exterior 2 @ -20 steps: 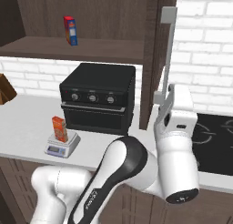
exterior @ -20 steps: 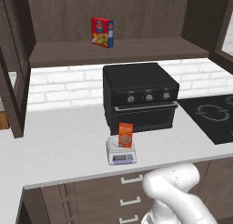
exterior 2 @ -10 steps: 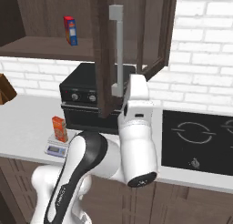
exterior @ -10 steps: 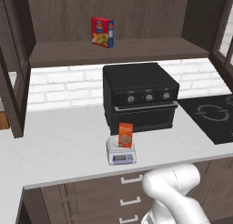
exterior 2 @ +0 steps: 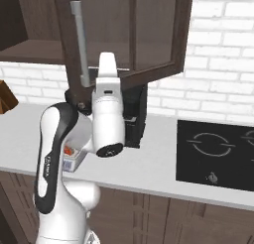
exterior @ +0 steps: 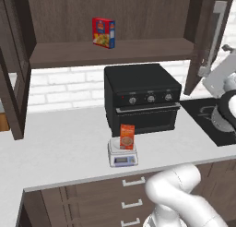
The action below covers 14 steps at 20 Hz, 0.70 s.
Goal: Pick the boxed food and place it on the digital scale for weighing, and close the cabinet.
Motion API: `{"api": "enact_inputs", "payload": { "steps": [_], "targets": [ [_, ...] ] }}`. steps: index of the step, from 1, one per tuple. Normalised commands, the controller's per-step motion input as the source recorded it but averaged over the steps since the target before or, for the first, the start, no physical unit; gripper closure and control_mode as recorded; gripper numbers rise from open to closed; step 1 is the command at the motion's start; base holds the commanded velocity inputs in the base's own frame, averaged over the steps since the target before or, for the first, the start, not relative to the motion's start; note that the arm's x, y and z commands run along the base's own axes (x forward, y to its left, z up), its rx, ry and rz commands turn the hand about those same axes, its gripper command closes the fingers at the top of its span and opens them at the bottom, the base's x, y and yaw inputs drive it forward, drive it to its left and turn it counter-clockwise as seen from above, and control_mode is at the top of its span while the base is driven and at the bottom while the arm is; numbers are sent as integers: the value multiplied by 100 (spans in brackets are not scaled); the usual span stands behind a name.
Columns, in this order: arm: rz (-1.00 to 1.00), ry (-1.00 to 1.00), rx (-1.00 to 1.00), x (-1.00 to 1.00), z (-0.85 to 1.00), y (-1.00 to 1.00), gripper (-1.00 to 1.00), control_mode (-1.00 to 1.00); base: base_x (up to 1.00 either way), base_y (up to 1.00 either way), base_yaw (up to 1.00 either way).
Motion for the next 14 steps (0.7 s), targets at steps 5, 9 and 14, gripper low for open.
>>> {"api": "enact_inputs", "payload": {
  "steps": [5,9,14],
  "targets": [
    [0,-3,0,99,3,99,-100,-100,0,0,0],
    [0,1,1,100,-5,83,-100,-100,0,0,0],
    [0,8,1,93,3,45,-100,-100,0,0,0]
  ]
}}
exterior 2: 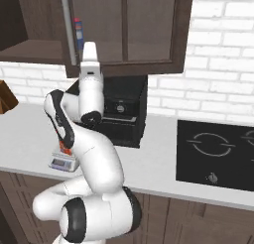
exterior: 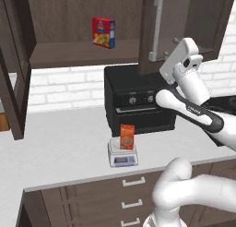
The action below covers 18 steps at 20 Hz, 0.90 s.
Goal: Pick the boxed food and place it on the digital scale for weighing, and close the cabinet.
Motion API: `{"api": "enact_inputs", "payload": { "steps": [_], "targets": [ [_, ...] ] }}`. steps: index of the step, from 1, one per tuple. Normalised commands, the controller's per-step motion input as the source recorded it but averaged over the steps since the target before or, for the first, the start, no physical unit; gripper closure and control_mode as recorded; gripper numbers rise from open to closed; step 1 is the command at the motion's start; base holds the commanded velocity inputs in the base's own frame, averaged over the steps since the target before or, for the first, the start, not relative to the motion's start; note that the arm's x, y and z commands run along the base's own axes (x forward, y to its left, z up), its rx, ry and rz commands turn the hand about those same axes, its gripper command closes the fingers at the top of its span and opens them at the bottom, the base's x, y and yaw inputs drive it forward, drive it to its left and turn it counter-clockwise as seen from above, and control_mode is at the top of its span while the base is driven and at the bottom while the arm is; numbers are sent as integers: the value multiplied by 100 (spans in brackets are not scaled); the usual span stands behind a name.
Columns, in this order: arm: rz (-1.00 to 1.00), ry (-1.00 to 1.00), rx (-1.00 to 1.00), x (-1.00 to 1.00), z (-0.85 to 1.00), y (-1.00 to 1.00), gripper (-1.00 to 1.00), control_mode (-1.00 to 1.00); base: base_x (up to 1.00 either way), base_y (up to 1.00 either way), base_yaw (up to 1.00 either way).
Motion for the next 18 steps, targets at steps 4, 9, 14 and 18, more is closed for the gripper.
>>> {"api": "enact_inputs", "payload": {
  "steps": [4,9,14,18],
  "targets": [
    [0,14,0,83,10,24,-100,-100,0,0,0],
    [0,4,0,54,21,7,-100,-100,0,0,0],
    [0,1,0,59,5,7,-100,-100,0,0,0],
    [0,-2,-1,82,-32,23,-100,-100,0,0,0]
  ]
}}
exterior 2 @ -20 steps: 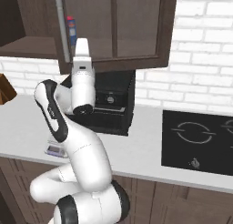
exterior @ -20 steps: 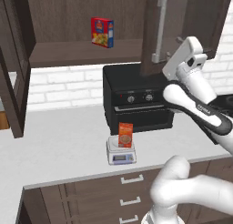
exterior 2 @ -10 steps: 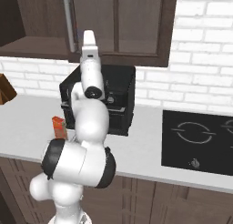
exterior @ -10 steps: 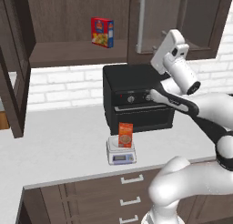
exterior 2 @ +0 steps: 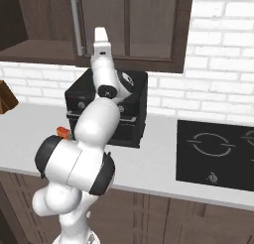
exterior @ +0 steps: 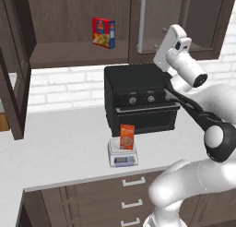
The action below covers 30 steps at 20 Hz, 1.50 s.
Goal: Pick the boxed food and place it on the digital scale for weighing, and close the cabinet.
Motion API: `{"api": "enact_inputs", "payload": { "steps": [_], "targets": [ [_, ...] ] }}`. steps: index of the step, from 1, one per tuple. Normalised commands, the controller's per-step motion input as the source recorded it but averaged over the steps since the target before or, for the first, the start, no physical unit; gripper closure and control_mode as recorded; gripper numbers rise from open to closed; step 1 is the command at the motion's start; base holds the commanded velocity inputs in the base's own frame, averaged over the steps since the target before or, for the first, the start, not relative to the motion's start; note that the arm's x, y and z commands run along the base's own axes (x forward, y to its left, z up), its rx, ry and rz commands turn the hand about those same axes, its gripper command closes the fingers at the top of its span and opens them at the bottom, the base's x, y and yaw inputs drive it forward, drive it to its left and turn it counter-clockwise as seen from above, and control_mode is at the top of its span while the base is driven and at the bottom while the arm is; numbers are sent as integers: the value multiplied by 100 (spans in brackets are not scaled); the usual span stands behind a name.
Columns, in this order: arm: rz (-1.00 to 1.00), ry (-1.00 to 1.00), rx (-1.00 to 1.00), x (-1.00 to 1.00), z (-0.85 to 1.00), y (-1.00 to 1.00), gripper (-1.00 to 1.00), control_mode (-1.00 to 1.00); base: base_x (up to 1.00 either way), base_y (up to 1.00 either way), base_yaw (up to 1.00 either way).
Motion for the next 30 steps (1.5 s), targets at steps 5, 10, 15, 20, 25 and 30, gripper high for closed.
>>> {"api": "enact_inputs", "payload": {
  "steps": [5,10,15,20,25,30],
  "targets": [
    [0,-14,0,-29,8,3,-100,-100,0,0,0],
    [-1,-14,0,-89,24,0,-100,-100,0,0,0],
    [0,-20,0,-100,11,13,-100,-100,0,0,0],
    [0,-16,0,-100,0,59,-100,-100,0,0,0],
    [0,-4,0,-100,-7,79,-100,-100,0,0,0],
    [0,-2,0,-74,-36,56,-100,-100,0,0,0]
  ]
}}
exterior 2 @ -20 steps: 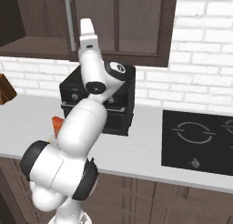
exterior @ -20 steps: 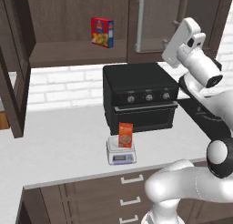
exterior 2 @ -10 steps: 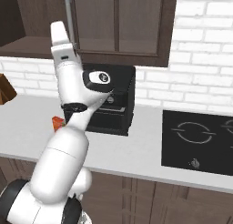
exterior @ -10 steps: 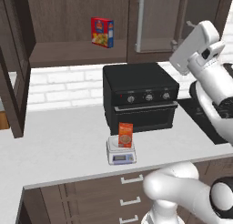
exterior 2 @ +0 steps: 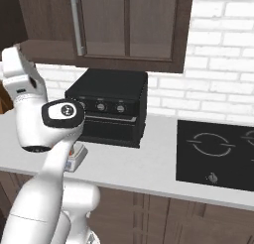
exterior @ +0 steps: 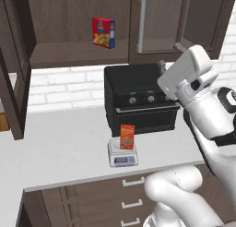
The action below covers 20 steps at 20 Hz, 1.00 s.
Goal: Pick the boxed food and place it on the digital scale for weighing, and close the cabinet.
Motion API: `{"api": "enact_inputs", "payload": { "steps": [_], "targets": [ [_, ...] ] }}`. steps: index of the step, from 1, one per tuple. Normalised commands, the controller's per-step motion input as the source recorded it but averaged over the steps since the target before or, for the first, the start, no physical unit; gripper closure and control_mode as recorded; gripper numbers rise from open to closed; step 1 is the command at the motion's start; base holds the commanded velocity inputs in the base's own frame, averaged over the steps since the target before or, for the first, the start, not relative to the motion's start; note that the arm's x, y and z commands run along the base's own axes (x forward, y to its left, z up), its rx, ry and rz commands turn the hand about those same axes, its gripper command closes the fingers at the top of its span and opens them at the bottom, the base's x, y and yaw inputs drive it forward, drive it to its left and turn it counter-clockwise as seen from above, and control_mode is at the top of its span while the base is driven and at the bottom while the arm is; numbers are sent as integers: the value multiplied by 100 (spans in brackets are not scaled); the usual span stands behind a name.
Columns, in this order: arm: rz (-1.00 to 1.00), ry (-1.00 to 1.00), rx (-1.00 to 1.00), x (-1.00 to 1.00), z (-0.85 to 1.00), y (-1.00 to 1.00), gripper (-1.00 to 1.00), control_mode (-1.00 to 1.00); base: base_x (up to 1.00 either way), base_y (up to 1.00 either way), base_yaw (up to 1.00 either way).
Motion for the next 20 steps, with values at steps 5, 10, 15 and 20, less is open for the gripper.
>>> {"api": "enact_inputs", "payload": {
  "steps": [5,10,15,20],
  "targets": [
    [0,-3,0,-87,-1,9,-100,-100,0,0,0],
    [0,-4,0,-100,0,14,-100,-100,0,0,0],
    [0,-8,0,-100,0,34,-100,-100,0,0,0],
    [0,0,6,-77,0,49,-100,-100,0,0,0]
  ]
}}
